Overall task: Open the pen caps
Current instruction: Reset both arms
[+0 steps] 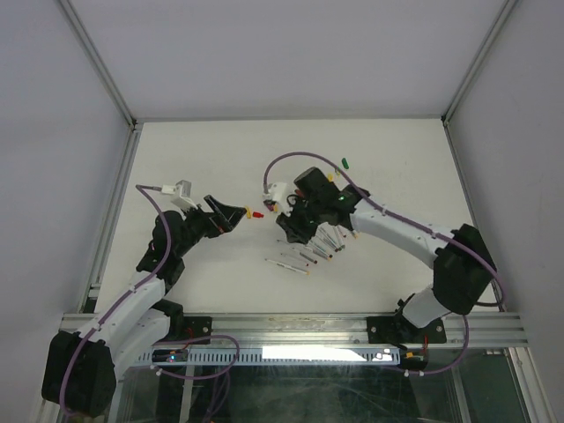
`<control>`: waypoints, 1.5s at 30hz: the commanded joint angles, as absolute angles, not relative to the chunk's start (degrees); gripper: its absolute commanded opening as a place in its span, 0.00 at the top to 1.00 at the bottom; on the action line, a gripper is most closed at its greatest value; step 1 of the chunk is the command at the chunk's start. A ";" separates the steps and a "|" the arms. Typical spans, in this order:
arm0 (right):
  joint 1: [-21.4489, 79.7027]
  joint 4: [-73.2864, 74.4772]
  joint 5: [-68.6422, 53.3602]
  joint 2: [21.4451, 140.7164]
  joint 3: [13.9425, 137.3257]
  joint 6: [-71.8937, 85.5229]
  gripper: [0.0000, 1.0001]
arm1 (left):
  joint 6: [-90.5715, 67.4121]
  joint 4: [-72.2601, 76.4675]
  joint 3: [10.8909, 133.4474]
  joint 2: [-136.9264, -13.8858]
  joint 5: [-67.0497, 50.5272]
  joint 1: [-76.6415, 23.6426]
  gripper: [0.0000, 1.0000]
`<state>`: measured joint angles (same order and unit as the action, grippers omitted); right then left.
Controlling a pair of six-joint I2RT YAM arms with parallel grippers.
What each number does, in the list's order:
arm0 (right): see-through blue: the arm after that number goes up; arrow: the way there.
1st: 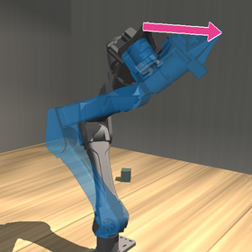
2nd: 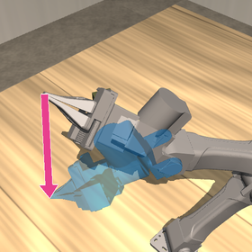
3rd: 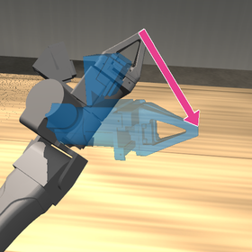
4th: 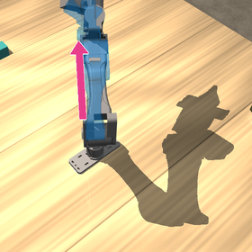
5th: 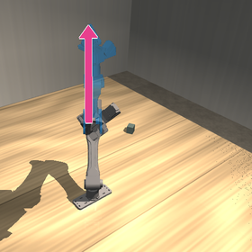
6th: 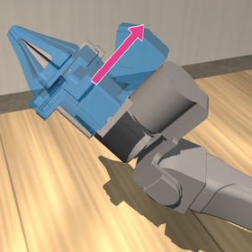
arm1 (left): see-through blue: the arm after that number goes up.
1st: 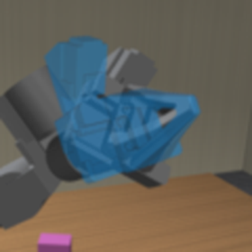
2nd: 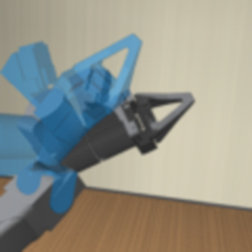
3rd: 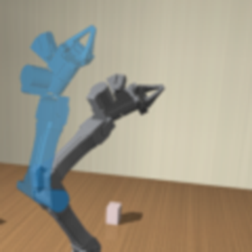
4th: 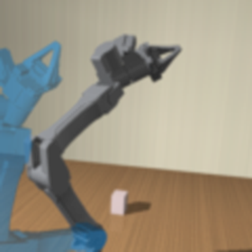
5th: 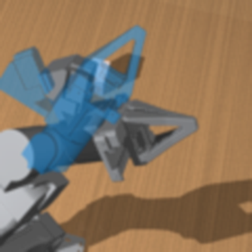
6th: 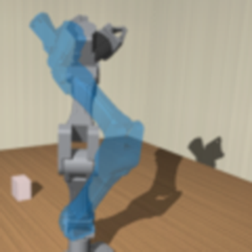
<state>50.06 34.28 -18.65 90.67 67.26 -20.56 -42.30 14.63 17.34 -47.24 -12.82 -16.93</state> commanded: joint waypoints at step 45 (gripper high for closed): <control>16.86 29.40 -11.37 65.64 97.57 0.53 0.01 | -29.70 -1.83 72.56 -53.44 -21.97 -16.96 0.01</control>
